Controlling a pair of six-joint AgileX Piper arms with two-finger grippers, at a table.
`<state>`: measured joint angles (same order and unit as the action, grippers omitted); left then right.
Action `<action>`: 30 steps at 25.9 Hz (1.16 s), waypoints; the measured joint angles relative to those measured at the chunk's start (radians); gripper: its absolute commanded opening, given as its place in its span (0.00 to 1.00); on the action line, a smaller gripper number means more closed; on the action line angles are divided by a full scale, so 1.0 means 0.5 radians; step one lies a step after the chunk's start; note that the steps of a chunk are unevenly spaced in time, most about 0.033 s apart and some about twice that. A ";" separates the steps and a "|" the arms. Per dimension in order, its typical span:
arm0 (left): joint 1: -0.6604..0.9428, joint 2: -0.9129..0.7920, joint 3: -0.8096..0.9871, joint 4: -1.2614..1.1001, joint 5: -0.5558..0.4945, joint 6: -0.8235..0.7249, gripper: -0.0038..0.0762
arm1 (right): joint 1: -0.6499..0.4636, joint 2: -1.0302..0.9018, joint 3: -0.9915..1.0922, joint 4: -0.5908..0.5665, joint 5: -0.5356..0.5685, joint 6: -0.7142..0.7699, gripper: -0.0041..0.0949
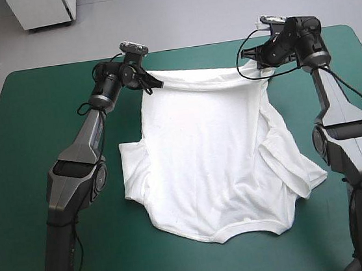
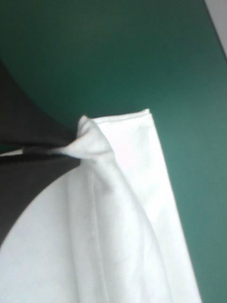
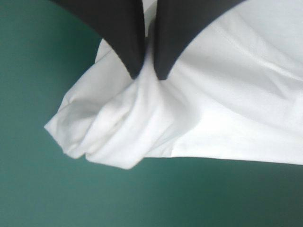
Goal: Fold the cloth
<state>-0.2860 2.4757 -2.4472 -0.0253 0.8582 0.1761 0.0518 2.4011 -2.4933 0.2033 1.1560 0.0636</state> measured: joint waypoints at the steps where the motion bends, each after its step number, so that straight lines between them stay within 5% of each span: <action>1: 0.000 0.015 0.003 0.000 -0.006 0.000 0.04 | -0.002 0.014 0.000 0.002 -0.002 -0.012 0.07; 3: 0.000 0.035 0.009 -0.011 -0.021 0.000 0.07 | -0.002 0.029 0.000 0.014 -0.022 -0.054 0.16; 7: 0.000 0.039 -0.011 -0.075 -0.064 -0.004 0.19 | -0.002 0.029 0.000 0.036 -0.047 -0.117 0.52; 10: 0.000 0.040 -0.066 -0.176 -0.039 0.010 0.41 | -0.002 0.029 -0.002 0.041 -0.019 -0.127 0.71; 15: 0.000 0.033 -0.228 -0.265 0.198 0.109 0.74 | -0.002 0.025 -0.002 0.040 0.133 -0.106 0.65; 24: 0.000 -0.250 -0.709 -0.050 0.766 0.191 0.63 | -0.012 -0.349 -0.002 0.075 0.183 -0.092 0.52; 30: 0.000 -0.740 -0.800 0.008 0.800 0.118 0.62 | -0.012 -1.035 0.190 0.105 0.183 -0.127 0.52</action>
<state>-0.2860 2.1057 -2.8472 -0.0214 1.2583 0.2349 0.0460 1.8836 -2.3984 0.2556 1.2474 0.0000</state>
